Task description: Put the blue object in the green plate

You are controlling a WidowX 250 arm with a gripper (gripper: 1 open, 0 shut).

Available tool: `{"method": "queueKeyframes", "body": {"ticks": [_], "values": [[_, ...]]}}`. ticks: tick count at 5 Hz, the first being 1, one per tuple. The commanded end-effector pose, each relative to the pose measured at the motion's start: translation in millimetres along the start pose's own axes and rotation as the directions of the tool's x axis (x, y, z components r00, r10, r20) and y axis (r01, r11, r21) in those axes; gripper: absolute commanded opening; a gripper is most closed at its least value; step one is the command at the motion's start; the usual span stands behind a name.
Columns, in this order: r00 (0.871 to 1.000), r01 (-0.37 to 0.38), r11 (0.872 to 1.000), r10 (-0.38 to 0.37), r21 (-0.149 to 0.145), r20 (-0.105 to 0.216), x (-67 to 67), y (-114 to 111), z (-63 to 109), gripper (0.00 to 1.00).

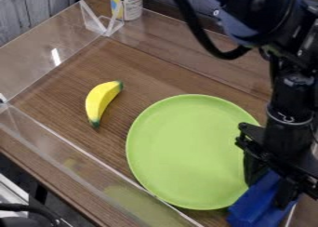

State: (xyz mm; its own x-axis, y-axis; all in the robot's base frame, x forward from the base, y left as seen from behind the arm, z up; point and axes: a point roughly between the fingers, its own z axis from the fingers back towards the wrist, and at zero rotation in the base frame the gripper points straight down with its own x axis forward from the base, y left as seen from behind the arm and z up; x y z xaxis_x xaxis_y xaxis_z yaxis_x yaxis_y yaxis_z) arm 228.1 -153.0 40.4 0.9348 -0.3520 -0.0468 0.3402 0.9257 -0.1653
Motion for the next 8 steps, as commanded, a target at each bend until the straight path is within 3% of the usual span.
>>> {"method": "queueKeyframes", "body": {"ticks": [1,2,4,5,6,7,8], "values": [[1.000,0.019,1.000,-0.019,-0.006,0.020,3.4,1.2,-0.7,0.00],[0.999,0.025,1.000,-0.025,-0.014,0.021,3.9,1.4,-1.4,0.00],[0.997,0.031,0.999,-0.029,-0.025,0.066,7.6,9.7,37.2,0.00],[0.994,0.026,0.999,-0.023,-0.027,0.105,10.7,18.9,63.0,0.00],[0.989,0.001,1.000,0.002,-0.019,0.149,14.1,48.5,96.5,0.00],[0.986,-0.021,1.000,0.024,-0.016,0.166,9.7,75.8,115.4,0.00],[0.988,-0.015,1.000,0.017,-0.008,0.152,19.2,64.9,96.4,0.00]]}}
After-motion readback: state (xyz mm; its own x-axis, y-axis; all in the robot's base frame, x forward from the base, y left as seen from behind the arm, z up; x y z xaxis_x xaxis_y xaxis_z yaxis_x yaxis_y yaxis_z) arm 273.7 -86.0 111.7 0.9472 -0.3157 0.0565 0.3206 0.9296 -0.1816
